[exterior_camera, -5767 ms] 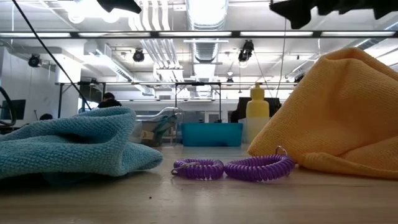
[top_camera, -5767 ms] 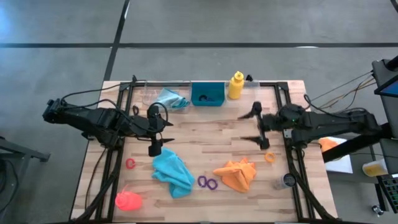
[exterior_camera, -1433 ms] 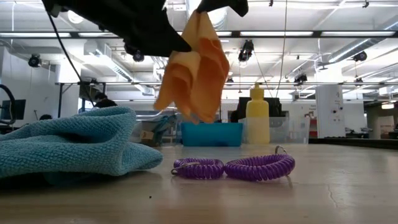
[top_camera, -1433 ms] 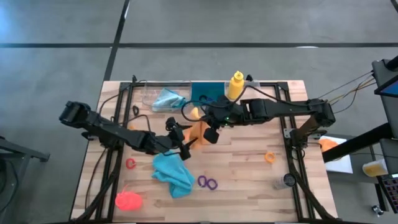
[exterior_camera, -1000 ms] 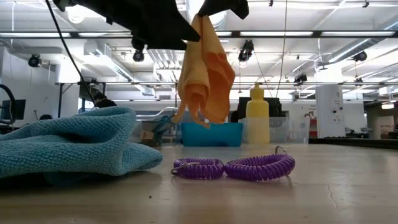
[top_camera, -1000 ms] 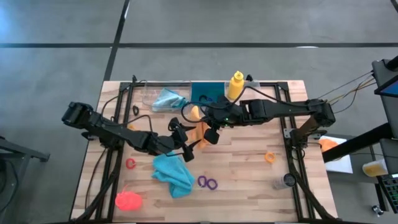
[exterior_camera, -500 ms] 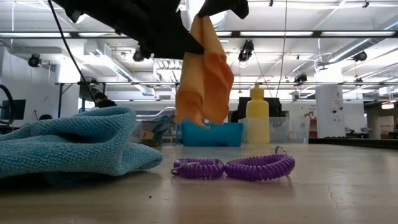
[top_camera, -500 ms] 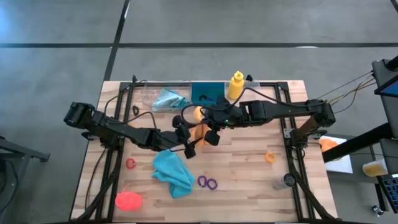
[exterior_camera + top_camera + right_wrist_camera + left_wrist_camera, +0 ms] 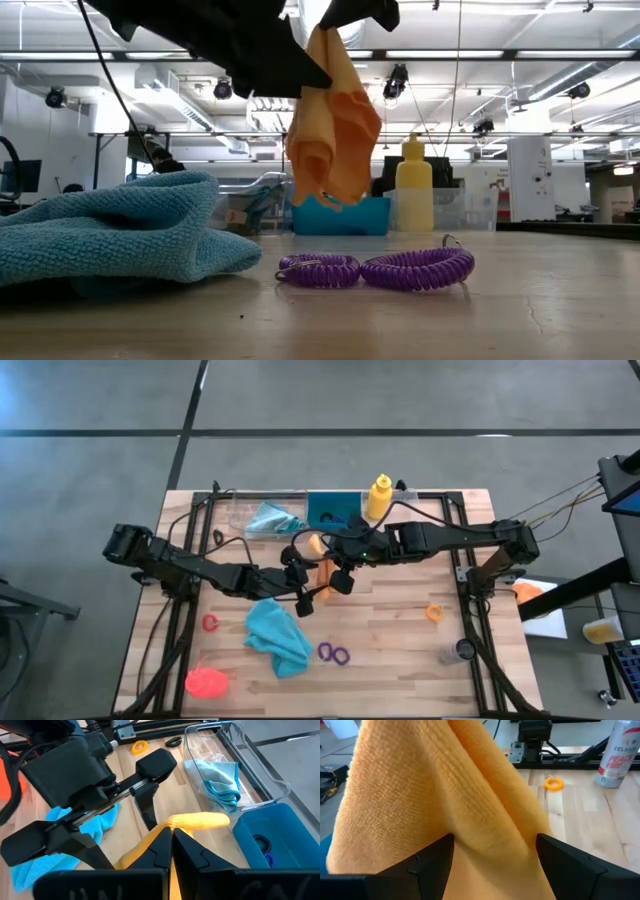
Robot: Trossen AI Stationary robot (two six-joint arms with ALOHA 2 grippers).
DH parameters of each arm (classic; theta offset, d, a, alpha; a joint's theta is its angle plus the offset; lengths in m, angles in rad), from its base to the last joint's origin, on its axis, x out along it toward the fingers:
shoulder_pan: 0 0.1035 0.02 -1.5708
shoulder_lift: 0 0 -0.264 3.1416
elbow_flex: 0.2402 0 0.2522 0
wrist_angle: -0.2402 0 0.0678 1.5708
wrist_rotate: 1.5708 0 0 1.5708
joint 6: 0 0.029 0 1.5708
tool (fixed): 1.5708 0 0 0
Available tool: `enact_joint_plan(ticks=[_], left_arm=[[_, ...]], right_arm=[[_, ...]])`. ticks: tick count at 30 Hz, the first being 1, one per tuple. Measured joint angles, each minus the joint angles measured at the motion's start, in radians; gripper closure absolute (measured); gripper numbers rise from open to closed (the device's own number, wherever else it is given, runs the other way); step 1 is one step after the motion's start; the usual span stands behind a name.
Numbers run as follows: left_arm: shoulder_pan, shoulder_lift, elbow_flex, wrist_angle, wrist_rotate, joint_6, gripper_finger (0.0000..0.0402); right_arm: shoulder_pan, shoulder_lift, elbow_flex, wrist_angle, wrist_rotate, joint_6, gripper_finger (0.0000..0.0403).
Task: Pick & Place Sports Items
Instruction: Put the orange towel into the transparent bin
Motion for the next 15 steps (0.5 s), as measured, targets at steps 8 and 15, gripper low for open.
enact_joint_plan(ticks=[8, 15], left_arm=[[0.0, 0.0, 0.0, -0.011, 0.0, -0.014, 0.0116], [0.0, 0.0, 0.0, -0.011, -0.004, -0.048, 0.0147]], right_arm=[[0.0, 0.0, -0.001, 0.0, 0.0, -0.004, 0.0392], [0.0, 0.0, -0.006, 0.001, 0.0, -0.004, 0.0392]])
